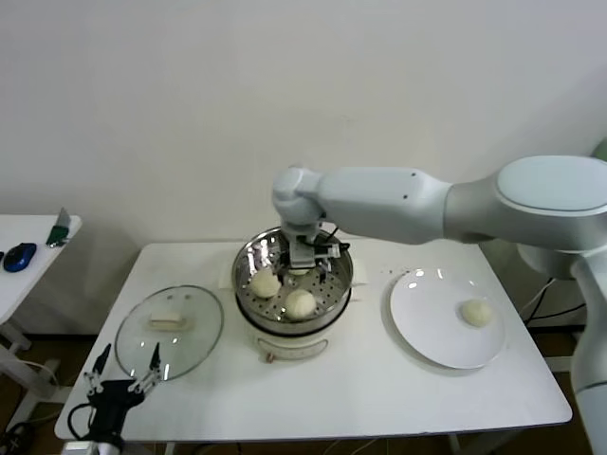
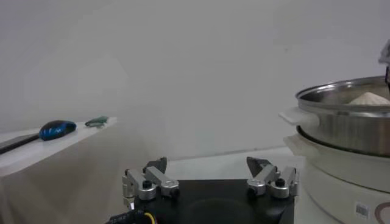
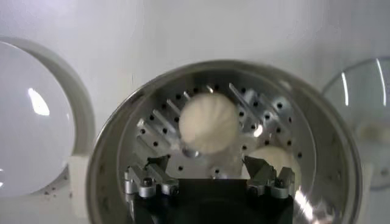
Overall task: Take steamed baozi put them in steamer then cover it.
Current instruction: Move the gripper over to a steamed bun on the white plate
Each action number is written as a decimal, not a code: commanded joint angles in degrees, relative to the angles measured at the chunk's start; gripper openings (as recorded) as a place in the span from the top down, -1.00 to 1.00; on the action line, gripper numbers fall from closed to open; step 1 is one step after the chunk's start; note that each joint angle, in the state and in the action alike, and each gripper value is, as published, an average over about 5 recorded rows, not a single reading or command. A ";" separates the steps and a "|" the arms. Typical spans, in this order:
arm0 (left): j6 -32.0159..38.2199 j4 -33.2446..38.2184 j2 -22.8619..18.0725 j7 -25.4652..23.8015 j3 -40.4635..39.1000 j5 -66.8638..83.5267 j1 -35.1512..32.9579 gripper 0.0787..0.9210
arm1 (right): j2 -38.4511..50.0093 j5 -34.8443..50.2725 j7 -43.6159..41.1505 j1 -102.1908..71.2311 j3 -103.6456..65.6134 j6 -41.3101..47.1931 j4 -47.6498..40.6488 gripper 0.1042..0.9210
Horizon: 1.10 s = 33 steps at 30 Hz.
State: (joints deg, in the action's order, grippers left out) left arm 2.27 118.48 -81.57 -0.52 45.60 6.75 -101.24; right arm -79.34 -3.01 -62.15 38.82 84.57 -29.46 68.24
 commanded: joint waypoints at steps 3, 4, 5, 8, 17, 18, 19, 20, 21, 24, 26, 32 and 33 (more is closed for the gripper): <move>-0.01 0.32 0.42 -0.04 -0.13 -0.05 0.14 -0.77 | 15.35 16.11 7.38 6.96 4.21 19.89 -3.89 -0.76; -0.01 0.33 0.49 -0.05 -0.15 -0.07 0.17 -0.77 | 17.57 17.72 7.50 7.03 4.62 23.02 -3.54 -0.76; -0.03 0.33 0.52 -0.06 -0.17 -0.08 0.20 -0.77 | 19.72 19.32 7.63 6.96 5.00 26.20 -3.09 -0.76; -0.10 0.32 0.54 -0.06 -0.27 -0.17 0.37 -0.77 | 25.75 23.42 6.93 5.79 5.62 34.83 -1.39 -0.76; -0.69 0.72 -0.18 -0.05 -0.36 -0.94 0.66 -0.77 | 38.36 16.83 2.30 -6.07 2.68 38.93 -3.40 -0.76; -0.77 0.82 -0.35 -0.03 -0.37 -1.04 0.69 -0.77 | 38.92 15.39 1.80 -7.68 2.10 38.26 -4.53 -0.76; -0.84 0.93 -0.53 -0.02 -0.38 -1.18 0.69 -0.77 | 39.39 14.07 1.27 -9.39 1.42 37.51 -5.78 -0.76; -0.89 1.02 -0.66 -0.01 -0.38 -1.30 0.67 -0.77 | 39.68 12.91 0.86 -10.85 0.72 36.72 -7.00 -0.76; -0.93 1.09 -0.76 0.00 -0.37 -1.40 0.61 -0.77 | 39.82 11.91 0.55 -12.29 0.00 35.91 -8.41 -0.76; -1.03 1.28 -0.99 0.05 -0.28 -1.65 0.33 -0.77 | 39.69 9.65 0.00 -16.32 -2.43 33.80 -12.16 -0.76; -1.09 1.43 -1.14 0.09 -0.15 -1.76 0.10 -0.77 | 39.23 8.26 -0.17 -18.84 -4.17 32.72 -14.31 -0.76; -1.02 1.84 -1.80 0.17 0.22 -1.93 -0.74 -0.77 | 36.21 5.39 -0.02 -24.01 -8.15 29.58 -21.07 -0.76; -1.00 1.86 -1.84 0.17 0.26 -1.96 -0.90 -0.77 | 35.76 5.63 -0.02 -24.43 -8.43 29.13 -21.91 -0.76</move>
State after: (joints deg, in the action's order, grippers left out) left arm 1.20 120.24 -83.21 -0.37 45.83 5.00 -101.78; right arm -45.00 6.86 -61.15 24.55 81.55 1.48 56.10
